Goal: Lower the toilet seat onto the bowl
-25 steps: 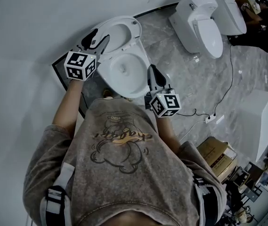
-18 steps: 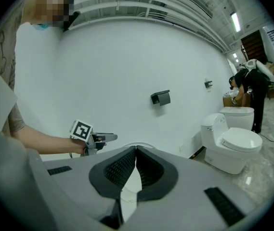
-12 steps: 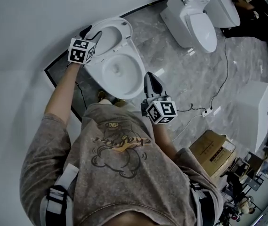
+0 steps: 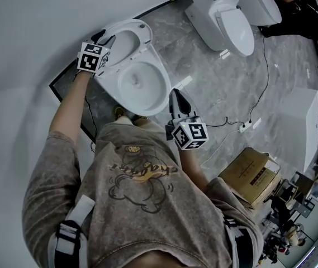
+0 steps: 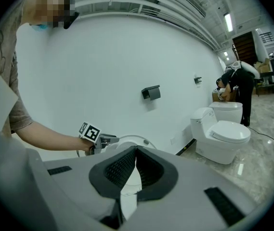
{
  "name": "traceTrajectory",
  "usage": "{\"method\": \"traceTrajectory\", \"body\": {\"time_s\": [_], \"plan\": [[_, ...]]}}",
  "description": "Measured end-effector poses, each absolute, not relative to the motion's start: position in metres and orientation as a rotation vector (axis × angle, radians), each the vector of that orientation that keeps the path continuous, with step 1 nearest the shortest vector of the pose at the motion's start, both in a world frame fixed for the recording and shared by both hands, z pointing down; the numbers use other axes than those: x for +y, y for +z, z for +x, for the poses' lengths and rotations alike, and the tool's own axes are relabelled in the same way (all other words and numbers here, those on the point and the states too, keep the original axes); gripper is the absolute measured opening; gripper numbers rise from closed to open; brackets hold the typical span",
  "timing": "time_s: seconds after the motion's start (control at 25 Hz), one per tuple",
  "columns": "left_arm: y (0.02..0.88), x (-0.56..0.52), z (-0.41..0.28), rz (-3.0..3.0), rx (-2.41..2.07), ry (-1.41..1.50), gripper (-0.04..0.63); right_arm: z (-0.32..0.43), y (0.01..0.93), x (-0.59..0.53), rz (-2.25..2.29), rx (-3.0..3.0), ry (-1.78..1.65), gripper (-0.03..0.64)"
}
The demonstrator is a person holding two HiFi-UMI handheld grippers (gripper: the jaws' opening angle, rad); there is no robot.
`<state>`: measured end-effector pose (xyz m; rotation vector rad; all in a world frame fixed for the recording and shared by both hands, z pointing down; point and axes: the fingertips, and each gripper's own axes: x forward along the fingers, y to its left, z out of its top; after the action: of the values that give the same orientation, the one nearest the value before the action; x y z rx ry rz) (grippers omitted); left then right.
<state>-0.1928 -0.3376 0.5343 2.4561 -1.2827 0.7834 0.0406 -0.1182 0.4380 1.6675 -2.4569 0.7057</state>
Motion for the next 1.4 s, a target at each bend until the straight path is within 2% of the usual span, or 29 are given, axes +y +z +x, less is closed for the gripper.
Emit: {"method": "traceTrajectory", "body": {"time_s": [0.52, 1.04, 1.4], "plan": [[0.539, -0.336, -0.197, 2.511, -1.274, 0.87, 0.147, 0.035, 0.443, -0.113, 1.677, -2.438, 0.718, 0.028], [0.532, -0.313, -0.18, 2.556, -1.204, 0.816, 0.133, 0.026, 0.441, -0.112, 1.68, -2.438, 0.725, 0.028], [0.531, -0.284, -0.163, 2.58, -1.203, 0.947, 0.081, 0.027, 0.444, -0.099, 1.717, -2.417, 0.727, 0.028]]}}
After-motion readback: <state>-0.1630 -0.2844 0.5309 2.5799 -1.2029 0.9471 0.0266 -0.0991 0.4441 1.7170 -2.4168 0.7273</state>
